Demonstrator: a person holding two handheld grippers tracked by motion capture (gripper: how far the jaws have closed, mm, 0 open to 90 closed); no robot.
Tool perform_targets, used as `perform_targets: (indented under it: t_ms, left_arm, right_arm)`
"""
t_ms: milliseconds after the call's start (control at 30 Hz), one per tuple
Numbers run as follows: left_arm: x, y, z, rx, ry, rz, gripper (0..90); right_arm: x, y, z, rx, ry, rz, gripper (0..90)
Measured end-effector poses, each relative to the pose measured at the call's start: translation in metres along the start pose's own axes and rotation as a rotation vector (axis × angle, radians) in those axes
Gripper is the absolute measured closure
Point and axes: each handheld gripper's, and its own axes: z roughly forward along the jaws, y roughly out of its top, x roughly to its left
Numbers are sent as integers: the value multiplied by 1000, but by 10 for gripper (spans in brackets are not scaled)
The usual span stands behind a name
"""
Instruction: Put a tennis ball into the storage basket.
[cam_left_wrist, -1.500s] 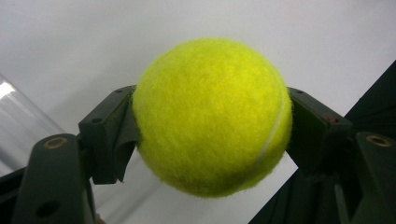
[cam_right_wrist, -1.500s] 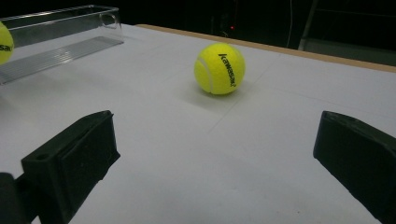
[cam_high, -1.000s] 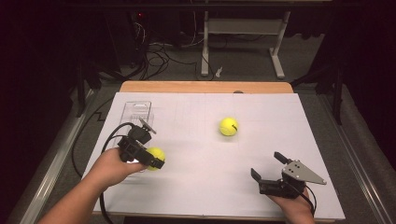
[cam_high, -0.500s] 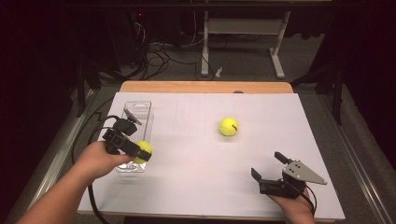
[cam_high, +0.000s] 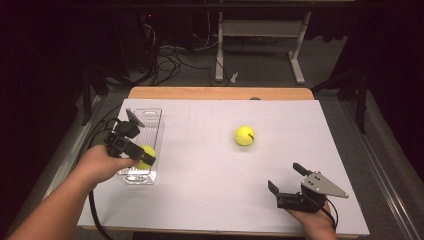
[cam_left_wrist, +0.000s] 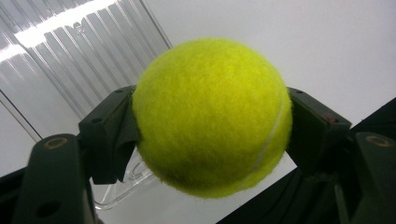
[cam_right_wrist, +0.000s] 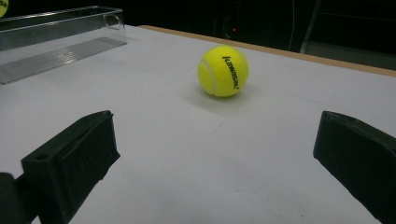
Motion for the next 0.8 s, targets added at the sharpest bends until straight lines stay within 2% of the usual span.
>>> perform_targets:
  t_ms: [133, 333, 367, 567, 800]
  left_arm:
    - [3, 5, 5, 3, 21, -19, 265]
    - [6, 12, 7, 1, 50, -26, 265]
    - [9, 17, 8, -1, 58, -38, 265]
    - [12, 26, 9, 3, 85, -46, 265]
    - [14, 37, 10, -4, 95, -59, 265]
  right_arm:
    - [0, 0, -1, -5, -1, 0, 3]
    - [-1, 0, -1, -6, -3, -1, 3]
    - [-1, 0, -1, -7, -3, -2, 3]
    - [-1, 1, -1, -6, -1, -4, 3]
    - [-1, 1, -1, -6, 0, -6, 3]
